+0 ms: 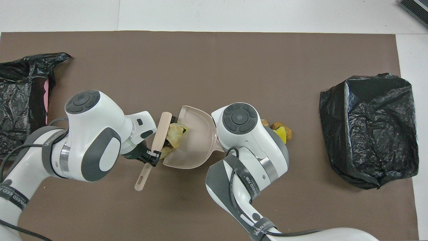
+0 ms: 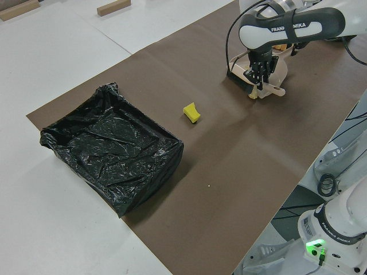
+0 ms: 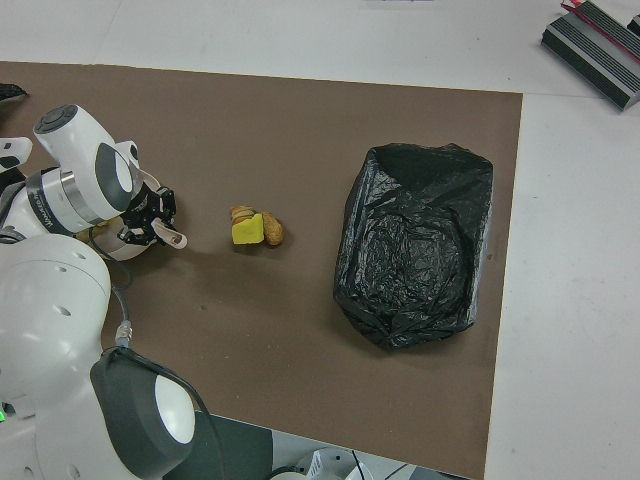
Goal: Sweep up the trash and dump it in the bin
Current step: 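Sweep the trash pieces into the dustpan with the left gripper's brush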
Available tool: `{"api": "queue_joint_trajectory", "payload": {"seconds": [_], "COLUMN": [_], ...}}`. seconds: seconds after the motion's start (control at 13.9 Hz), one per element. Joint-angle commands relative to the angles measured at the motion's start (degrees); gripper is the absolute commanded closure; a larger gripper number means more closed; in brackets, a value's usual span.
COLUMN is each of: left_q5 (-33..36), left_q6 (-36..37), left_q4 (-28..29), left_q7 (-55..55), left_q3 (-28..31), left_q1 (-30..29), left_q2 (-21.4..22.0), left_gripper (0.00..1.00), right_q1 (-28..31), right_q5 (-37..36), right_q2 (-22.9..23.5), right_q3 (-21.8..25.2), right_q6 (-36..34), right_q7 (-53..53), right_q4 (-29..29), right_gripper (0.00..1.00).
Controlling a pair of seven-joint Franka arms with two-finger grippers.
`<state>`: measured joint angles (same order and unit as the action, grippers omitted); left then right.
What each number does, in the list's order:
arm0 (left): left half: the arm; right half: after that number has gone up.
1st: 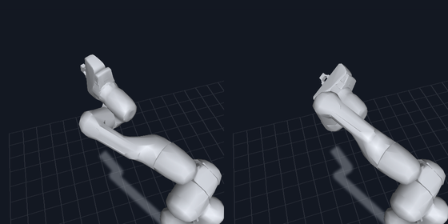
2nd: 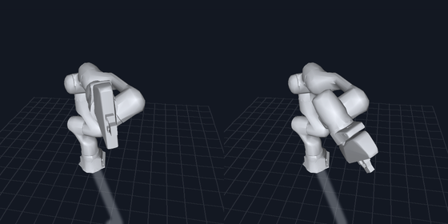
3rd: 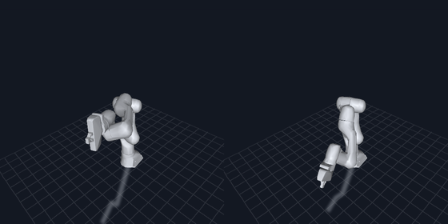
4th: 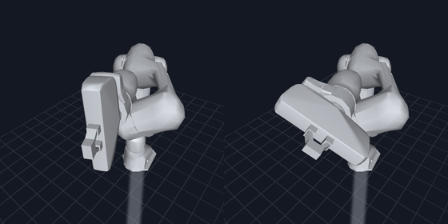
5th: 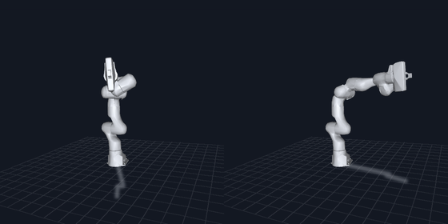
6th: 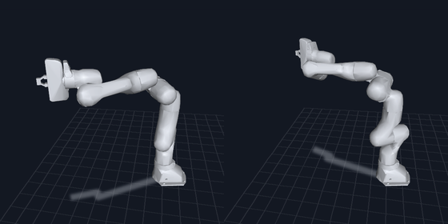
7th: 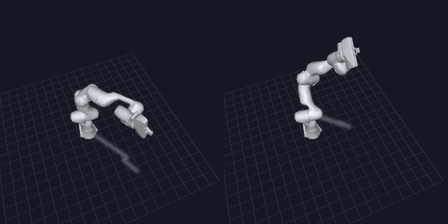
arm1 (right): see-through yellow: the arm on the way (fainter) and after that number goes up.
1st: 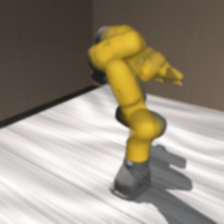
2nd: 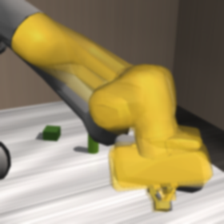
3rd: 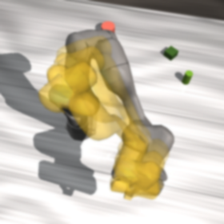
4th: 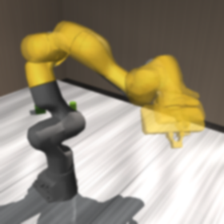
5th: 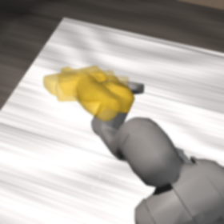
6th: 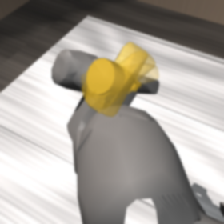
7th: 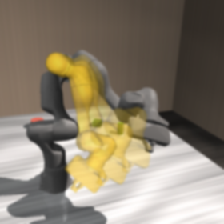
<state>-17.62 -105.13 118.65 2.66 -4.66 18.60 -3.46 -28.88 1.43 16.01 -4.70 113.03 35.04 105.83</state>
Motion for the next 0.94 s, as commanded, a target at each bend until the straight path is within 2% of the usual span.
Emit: {"api": "queue_joint_trajectory", "payload": {"seconds": [0.0,0.14,0.43,0.72,0.86], "left_q5": [-3.8,-4.4,-2.5,6.9,13.1], "left_q6": [3.0,4.7,4.8,4.4,4.0], "left_q4": [0.6,-0.1,-1.2,0.5,3.3], "left_q7": [-4.3,-6.9,-13.3,-21.4,-23.7], "left_q3": [0.4,0.6,1.8,1.7,1.7], "left_q1": [3.2,2.4,-4.4,-12.3,-15.2], "left_q2": [6.3,9.6,9.7,10.1,10.1], "left_gripper": [1.00,1.00,1.00,1.00,1.00], "right_q1": [0.7,0.7,0.7,0.7,0.5], "right_q5": [-0.4,-0.4,-0.4,-0.4,-1.7], "right_q2": [-0.9,-0.9,-0.9,-0.8,-1.0], "right_q3": [-0.5,-0.5,-0.5,-0.6,-0.5], "right_q6": [0.3,0.3,0.3,0.9,0.7], "right_q7": [-0.7,-0.7,-0.7,-0.2,-0.2], "right_q4": [1.1,1.1,1.1,1.1,1.2], "right_gripper": [1.00,1.00,1.00,1.00,1.00]}}
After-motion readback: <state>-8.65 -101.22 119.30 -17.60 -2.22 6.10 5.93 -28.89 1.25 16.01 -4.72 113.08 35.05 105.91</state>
